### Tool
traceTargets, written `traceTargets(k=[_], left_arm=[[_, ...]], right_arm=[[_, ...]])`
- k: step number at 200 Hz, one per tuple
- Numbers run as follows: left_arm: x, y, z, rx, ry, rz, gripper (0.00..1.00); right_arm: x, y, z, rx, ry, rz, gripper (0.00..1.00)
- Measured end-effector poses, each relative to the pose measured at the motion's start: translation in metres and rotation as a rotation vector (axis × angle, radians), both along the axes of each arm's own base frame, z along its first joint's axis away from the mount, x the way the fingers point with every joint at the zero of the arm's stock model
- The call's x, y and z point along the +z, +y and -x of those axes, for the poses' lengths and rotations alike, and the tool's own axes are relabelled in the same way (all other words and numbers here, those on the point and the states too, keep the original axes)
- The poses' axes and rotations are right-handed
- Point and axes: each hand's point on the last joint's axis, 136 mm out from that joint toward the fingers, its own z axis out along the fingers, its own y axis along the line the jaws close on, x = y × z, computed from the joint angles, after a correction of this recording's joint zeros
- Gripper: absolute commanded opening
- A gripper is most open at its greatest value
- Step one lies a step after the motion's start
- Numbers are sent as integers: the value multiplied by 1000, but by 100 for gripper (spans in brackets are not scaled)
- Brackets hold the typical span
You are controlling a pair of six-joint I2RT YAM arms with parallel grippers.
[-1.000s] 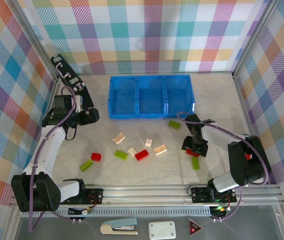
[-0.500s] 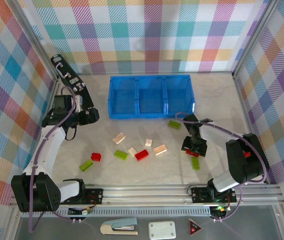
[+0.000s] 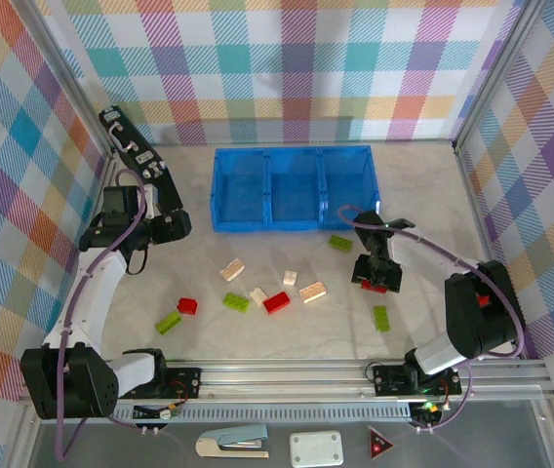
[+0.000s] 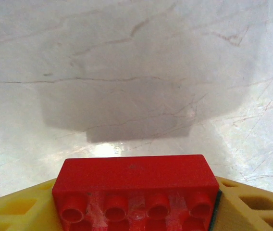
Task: Sort the legos into containers by color
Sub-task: Pick up the lego from the bottom-right of the table, then place the lego in the container.
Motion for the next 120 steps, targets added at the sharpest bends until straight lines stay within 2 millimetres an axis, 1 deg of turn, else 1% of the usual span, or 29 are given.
traceTargets(k=[28, 56, 98, 120], left_arm=[[4, 4, 3, 30, -15, -9, 100], [10, 10, 7, 60, -40, -24, 100], [23, 20, 14, 117, -105, -50, 100], [28, 23, 18, 133, -129, -54, 100]], right_arm=[[19, 5, -17, 58, -41, -3, 67], [39, 16, -42, 120, -78, -12, 66], [60, 31, -93, 196, -129, -18, 67], [68, 37, -124, 226, -159, -20, 67]])
